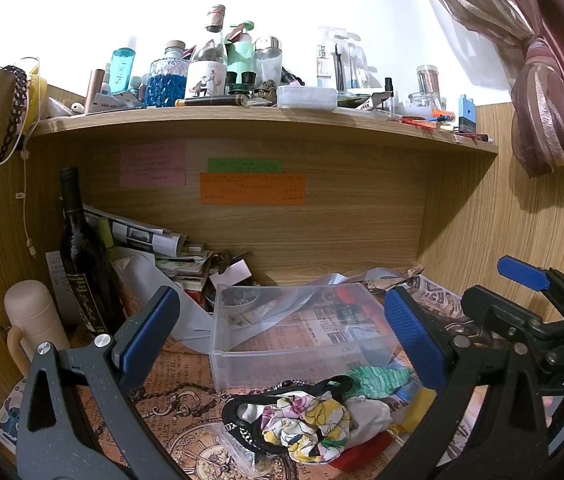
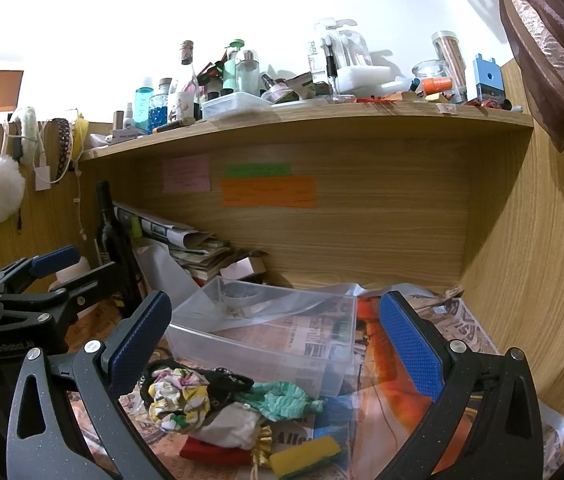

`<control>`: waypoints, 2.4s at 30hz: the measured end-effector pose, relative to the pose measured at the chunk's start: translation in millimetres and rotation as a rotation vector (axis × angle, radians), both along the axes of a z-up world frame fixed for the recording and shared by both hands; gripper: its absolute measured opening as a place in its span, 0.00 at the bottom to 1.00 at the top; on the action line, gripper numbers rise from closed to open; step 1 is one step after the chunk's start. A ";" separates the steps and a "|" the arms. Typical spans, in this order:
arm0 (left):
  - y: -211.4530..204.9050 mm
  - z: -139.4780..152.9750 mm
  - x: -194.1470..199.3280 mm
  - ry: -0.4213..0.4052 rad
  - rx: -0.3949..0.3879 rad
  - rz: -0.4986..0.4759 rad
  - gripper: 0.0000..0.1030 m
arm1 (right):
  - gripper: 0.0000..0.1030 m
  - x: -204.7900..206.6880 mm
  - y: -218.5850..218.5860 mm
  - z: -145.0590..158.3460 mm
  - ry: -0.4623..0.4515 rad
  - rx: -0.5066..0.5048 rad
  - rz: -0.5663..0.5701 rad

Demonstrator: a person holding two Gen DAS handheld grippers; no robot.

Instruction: Organize soft objects

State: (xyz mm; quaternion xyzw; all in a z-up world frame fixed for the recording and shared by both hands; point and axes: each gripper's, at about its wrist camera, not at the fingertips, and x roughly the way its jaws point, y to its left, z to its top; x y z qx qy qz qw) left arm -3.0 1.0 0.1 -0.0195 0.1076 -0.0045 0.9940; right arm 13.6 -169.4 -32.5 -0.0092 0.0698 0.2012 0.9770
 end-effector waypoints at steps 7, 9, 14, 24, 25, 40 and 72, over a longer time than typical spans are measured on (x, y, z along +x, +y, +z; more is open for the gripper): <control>-1.0 -0.3 0.2 0.003 0.003 -0.003 1.00 | 1.00 -0.7 0.1 0.3 -0.001 0.001 0.001; -0.9 0.0 0.3 0.004 0.005 -0.003 1.00 | 1.00 -0.8 0.2 0.5 -0.001 0.001 0.001; -1.9 0.5 -0.4 0.003 0.008 -0.007 1.00 | 1.00 -1.3 1.4 0.9 0.001 0.002 0.006; -2.3 0.5 -1.6 0.001 0.010 -0.007 1.00 | 1.00 -1.7 1.8 1.2 -0.001 0.000 0.008; -2.2 0.5 -1.5 0.001 0.010 -0.007 1.00 | 1.00 -1.6 1.6 0.9 0.000 -0.001 0.008; -4.0 1.4 -2.0 0.026 -0.002 0.015 1.00 | 1.00 -1.0 0.8 0.4 0.001 0.002 0.009; -3.8 -111.5 33.6 0.448 -0.047 -0.108 0.50 | 0.83 43.9 -27.9 -112.4 0.405 -0.078 0.019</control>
